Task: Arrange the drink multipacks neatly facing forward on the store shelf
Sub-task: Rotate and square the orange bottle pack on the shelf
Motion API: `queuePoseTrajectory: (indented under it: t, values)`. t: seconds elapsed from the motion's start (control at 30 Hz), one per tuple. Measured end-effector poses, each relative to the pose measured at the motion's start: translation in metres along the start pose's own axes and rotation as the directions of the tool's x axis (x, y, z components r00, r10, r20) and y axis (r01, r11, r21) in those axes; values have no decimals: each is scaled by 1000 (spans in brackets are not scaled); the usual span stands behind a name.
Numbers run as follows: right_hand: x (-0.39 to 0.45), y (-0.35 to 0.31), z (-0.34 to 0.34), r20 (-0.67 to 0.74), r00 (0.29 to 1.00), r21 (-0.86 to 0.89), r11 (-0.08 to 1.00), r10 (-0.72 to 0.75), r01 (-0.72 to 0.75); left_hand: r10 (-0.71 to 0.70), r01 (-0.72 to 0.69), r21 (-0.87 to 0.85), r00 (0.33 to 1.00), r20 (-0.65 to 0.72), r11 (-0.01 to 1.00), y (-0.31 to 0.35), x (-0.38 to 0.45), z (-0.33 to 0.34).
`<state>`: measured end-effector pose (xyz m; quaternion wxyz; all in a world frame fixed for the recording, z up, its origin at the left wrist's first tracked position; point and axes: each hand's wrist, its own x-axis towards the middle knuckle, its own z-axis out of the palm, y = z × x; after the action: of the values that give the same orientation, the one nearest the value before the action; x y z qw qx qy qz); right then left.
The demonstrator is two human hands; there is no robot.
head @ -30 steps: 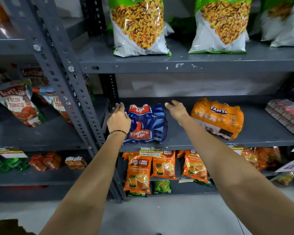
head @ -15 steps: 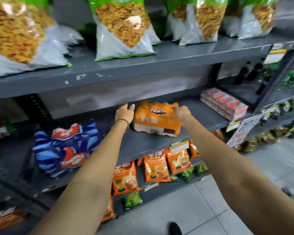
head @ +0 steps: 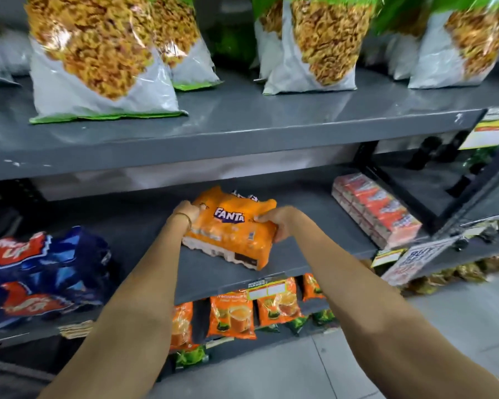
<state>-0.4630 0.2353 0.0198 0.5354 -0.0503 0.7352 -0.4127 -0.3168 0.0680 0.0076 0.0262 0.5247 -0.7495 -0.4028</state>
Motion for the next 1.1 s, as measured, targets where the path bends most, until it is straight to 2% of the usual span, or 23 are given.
queuePoseTrajectory:
  t: [0.1, 0.23, 0.4, 0.5, 0.67, 0.73, 0.8, 0.83, 0.9, 0.93, 1.0, 1.1]
  values:
    - [-3, 3, 7, -91, 994, 13, 998, -67, 68, -1, -3, -53, 998, -68, 999, -3, -6, 3]
    - [-9, 10, 8, -262, 935, -77, 971, -238, 226, 56, -85, -156, 982, -178, 984, -14, -23, 7]
    - [-25, 14, -7, -304, 767, -302, 821, -564, 484, 230, -314, -261, 924, -306, 913, -30, -51, 21]
    - [-30, 23, -18, -255, 687, -415, 719, -681, 558, 250, -323, -251, 926, -282, 912, -42, -49, 38]
    - [-15, 61, -33, -232, 696, -585, 669, -680, 459, 255, -303, -243, 944, -211, 921, -59, -56, 58]
    - [-14, 60, -44, -155, 745, -629, 646, -649, 433, 249, -287, -265, 954, -167, 920, -57, -58, 54]
    - [-15, 54, -52, -91, 803, -507, 721, -589, 472, 237, -264, -248, 962, -135, 932, -56, -54, 41]
    - [-20, 51, -54, -112, 830, -353, 802, -547, 481, 215, -248, -266, 965, -150, 931, -57, -52, 33]
    - [-25, 46, -54, -276, 860, -31, 899, -429, 438, 118, -209, -405, 964, -238, 890, -52, -51, 16]
    - [-26, 45, -54, -362, 863, 55, 916, -353, 398, 70, -198, -482, 960, -270, 854, -45, -52, 9]
    - [-29, 36, -50, -426, 871, 130, 937, -242, 324, 36, -183, -577, 966, -255, 796, -18, -51, -1]
    - [-34, 15, -38, -373, 899, 152, 941, -228, 302, 52, -107, -558, 992, -114, 823, 23, -43, -6]
